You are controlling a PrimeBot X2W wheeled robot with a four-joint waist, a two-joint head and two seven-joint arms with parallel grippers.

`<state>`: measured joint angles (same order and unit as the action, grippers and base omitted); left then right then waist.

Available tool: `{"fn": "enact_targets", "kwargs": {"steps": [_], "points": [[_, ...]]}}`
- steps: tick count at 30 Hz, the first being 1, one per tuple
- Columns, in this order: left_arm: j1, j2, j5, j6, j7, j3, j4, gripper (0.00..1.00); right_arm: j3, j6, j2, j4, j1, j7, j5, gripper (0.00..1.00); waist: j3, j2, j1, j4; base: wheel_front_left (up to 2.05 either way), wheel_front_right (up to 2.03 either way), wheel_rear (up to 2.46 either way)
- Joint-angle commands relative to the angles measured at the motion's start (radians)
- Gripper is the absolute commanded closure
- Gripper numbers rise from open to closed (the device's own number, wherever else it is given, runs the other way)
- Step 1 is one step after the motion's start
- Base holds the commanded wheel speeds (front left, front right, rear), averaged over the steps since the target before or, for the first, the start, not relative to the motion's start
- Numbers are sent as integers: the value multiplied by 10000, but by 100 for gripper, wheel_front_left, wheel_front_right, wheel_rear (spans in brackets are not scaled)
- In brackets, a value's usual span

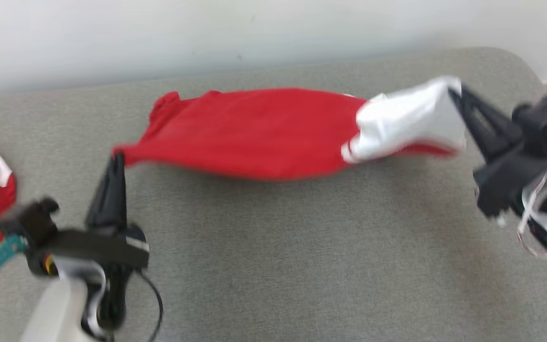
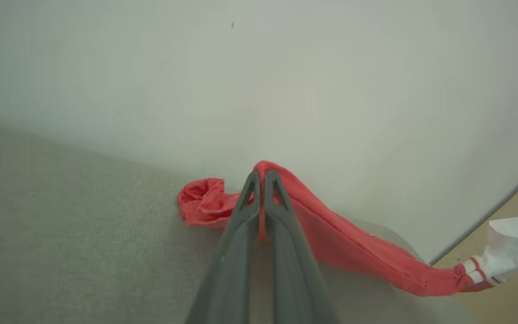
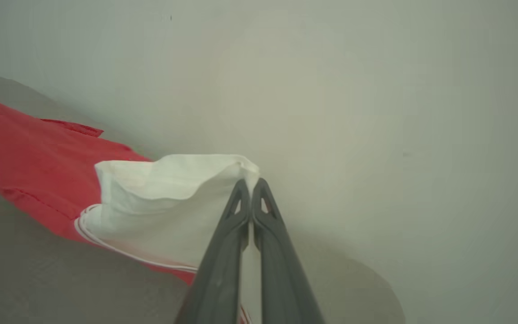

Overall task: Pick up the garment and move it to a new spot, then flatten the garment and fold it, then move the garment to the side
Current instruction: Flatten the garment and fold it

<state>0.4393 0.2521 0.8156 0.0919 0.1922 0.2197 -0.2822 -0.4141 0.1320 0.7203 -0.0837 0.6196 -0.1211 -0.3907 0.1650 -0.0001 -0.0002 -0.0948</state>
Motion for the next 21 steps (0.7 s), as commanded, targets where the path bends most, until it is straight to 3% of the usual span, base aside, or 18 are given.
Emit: {"fn": "enact_targets", "kwargs": {"steps": [1, 11, 21], "points": [[-323, 6, 183, -51, -114, -10, 138, 100, 163, -20, 127, 185, -300, -179, -134, 100, -169, 1, 2, 154, 0, 0, 0], [-3106, 82, 1233, -960, -1518, -53, 2016, 100, 1900, -20, -287, 1858, -3962, -2812, -1517, 100, -659, 1, 2, 402, 0, 0, 0], [-5003, 460, 1693, -1935, -2793, 97, 2799, 100, 4034, -20, -1310, 3265, -6992, -6155, -2439, 100, -797, 1, 2, 525, 0, 0, 0]]}}
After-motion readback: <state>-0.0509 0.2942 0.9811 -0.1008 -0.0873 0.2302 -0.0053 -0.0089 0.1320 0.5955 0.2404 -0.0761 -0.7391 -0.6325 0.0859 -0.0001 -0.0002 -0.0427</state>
